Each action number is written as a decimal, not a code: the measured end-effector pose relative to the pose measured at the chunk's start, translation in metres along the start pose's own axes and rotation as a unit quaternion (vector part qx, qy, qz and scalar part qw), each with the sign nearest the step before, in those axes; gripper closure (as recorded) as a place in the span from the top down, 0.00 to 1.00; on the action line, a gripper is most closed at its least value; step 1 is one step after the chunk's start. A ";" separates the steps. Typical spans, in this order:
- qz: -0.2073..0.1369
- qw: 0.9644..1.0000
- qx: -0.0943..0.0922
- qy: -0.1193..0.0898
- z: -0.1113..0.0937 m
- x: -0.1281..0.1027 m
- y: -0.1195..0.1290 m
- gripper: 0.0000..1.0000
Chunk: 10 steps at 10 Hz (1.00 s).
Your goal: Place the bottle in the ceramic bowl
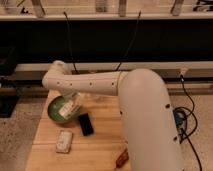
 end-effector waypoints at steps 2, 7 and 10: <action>-0.005 1.000 0.001 0.000 0.000 0.000 -0.001 0.05; -0.018 1.000 0.006 0.002 0.000 -0.002 -0.005 0.05; -0.026 1.000 0.009 0.002 0.001 -0.002 -0.009 0.05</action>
